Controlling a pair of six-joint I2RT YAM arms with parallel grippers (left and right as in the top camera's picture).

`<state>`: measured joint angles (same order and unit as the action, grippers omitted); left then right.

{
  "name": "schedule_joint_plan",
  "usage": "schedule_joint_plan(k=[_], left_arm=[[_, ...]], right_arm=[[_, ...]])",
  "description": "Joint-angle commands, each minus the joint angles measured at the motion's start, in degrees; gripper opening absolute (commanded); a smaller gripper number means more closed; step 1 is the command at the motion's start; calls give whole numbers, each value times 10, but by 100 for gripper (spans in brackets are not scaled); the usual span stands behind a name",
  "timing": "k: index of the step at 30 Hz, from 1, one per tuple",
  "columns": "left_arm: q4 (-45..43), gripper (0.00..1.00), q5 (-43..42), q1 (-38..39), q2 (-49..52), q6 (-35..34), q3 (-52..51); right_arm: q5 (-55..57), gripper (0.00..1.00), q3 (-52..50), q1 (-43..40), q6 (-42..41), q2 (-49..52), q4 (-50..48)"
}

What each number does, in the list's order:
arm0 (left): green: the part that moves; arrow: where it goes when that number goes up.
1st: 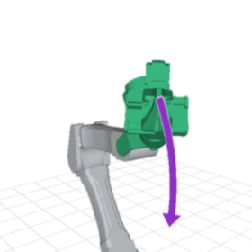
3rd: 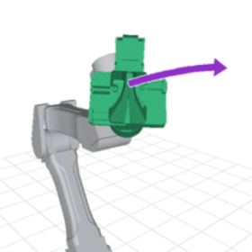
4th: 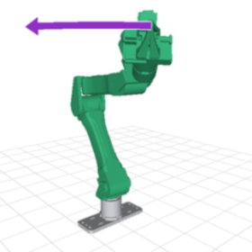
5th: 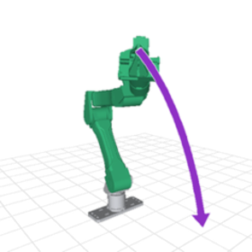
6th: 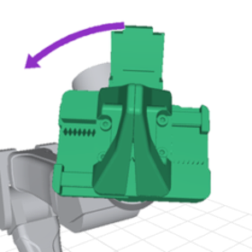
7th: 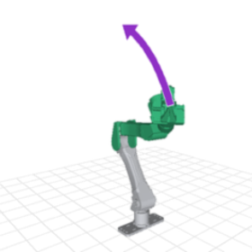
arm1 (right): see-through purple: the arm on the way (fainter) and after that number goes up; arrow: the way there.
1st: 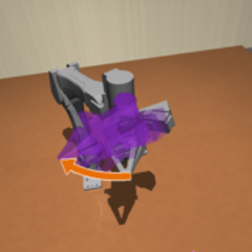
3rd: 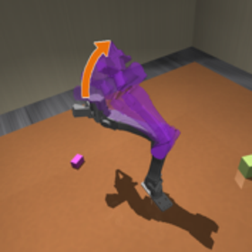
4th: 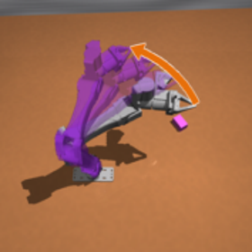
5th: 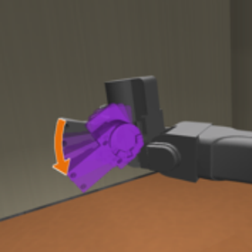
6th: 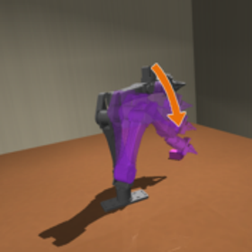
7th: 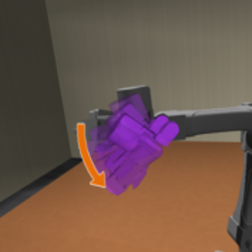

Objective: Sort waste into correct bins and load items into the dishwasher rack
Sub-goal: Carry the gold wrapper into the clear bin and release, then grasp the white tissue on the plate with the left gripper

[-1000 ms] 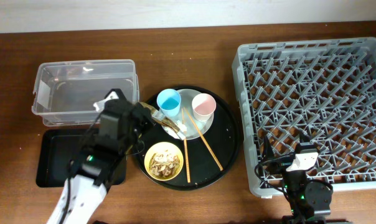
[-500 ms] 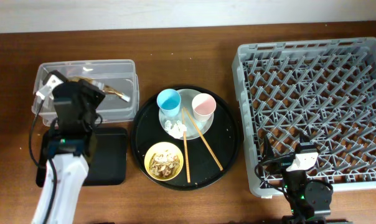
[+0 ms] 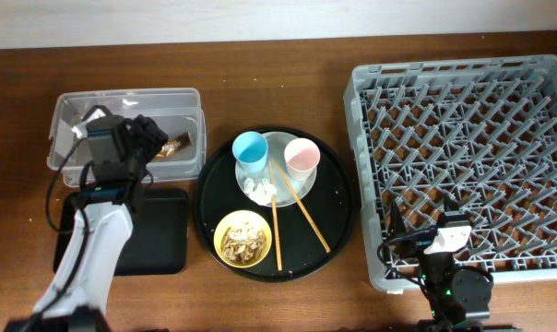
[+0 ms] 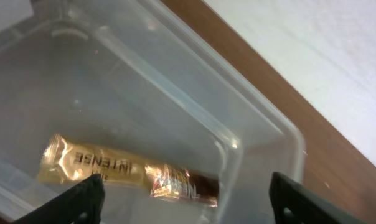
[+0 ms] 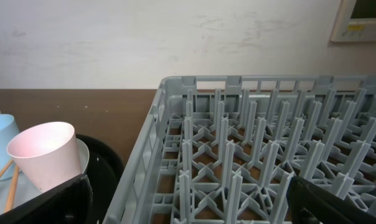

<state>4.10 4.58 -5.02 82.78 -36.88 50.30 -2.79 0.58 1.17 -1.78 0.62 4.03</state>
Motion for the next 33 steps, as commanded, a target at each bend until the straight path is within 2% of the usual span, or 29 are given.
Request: schedule_joint_plan(k=[1, 3, 6, 9, 13, 22, 28, 29, 32, 33], left_arm=[[92, 75, -136, -3, -108, 104, 40], [162, 59, -223, 10, -159, 113, 40], [275, 58, -243, 90, -186, 125, 40], [328, 57, -196, 193, -160, 134, 40], [315, 57, -104, 303, -92, 134, 40], [224, 56, -60, 326, 57, 134, 40], [203, 52, -61, 326, 105, 134, 40], [203, 49, -61, 326, 108, 134, 40], [197, 32, -61, 326, 110, 134, 40], [197, 31, -61, 326, 110, 134, 40]], right_arm=[[5, 98, -3, 3, -6, -3, 3], [5, 98, -3, 3, -6, -3, 3], [5, 98, -3, 3, -6, -3, 3], [5, 98, -3, 3, -6, -3, 3], [5, 98, -3, 3, -6, -3, 3], [5, 98, -3, 3, -6, -3, 3], [5, 98, -3, 3, -6, -3, 3], [5, 98, -3, 3, -6, -3, 3], [5, 98, -3, 3, -6, -3, 3], [5, 98, -3, 3, -6, -3, 3]])
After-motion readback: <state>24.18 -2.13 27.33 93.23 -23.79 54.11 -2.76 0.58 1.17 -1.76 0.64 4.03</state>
